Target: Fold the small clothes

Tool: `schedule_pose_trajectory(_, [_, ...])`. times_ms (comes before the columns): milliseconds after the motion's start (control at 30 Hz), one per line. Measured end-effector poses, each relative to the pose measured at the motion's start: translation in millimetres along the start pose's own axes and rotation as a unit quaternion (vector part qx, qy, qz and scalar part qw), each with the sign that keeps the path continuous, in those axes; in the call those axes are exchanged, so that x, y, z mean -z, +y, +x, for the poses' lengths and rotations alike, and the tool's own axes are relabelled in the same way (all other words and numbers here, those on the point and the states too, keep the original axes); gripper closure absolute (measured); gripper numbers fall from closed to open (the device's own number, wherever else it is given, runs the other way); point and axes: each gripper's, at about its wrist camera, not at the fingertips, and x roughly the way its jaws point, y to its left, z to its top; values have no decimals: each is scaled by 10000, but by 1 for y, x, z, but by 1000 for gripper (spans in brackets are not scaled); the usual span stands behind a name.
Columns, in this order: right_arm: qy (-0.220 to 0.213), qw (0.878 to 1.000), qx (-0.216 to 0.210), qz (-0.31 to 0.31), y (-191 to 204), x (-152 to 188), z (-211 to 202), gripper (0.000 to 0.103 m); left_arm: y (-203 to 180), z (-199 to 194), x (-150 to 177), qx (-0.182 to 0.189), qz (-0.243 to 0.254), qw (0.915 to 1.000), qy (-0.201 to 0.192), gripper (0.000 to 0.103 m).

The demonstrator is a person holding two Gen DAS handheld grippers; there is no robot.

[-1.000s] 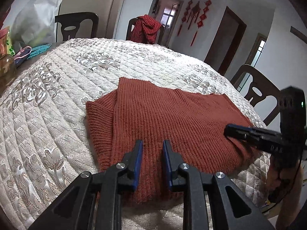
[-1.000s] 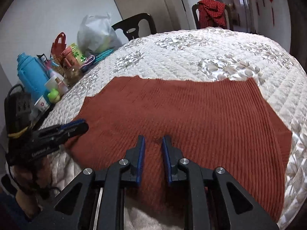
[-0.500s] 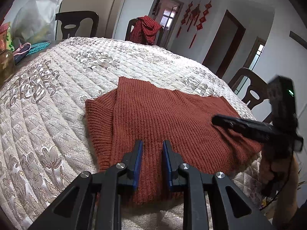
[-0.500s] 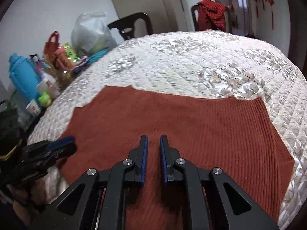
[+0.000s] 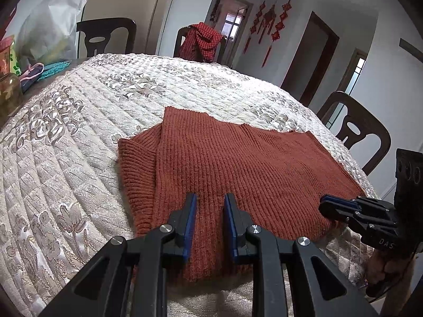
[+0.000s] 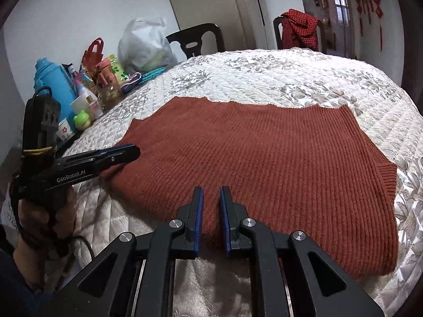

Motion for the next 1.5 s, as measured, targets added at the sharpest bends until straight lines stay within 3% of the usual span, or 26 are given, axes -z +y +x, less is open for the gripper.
schedule_pose_trajectory(167, [7, 9999, 58, -124, 3, 0, 3, 90, -8, -1, -5, -259, 111, 9996, 57, 75])
schedule_pose_trajectory(400, [-10, 9996, 159, -218, 7, 2, 3, 90, -7, -15, -14, -637, 144, 9976, -223, 59])
schedule_pose_trajectory(633, [5, 9997, 160, -171, 7, 2, 2, 90, 16, -9, -13, -922, -142, 9956, -58, 56])
schedule_pose_trajectory(900, [-45, 9998, 190, 7, 1, -19, 0, 90, 23, -2, -6, -792, -317, 9963, 118, 48])
schedule_pose_trajectory(1067, [157, 9995, 280, 59, -4, -25, 20, 90, 22, 1, -8, -733, -324, 9966, 165, 45])
schedule_pose_trajectory(1500, [79, 10000, 17, -37, 5, -3, 1, 90, 27, 12, -20, -501, -452, 9975, 207, 41])
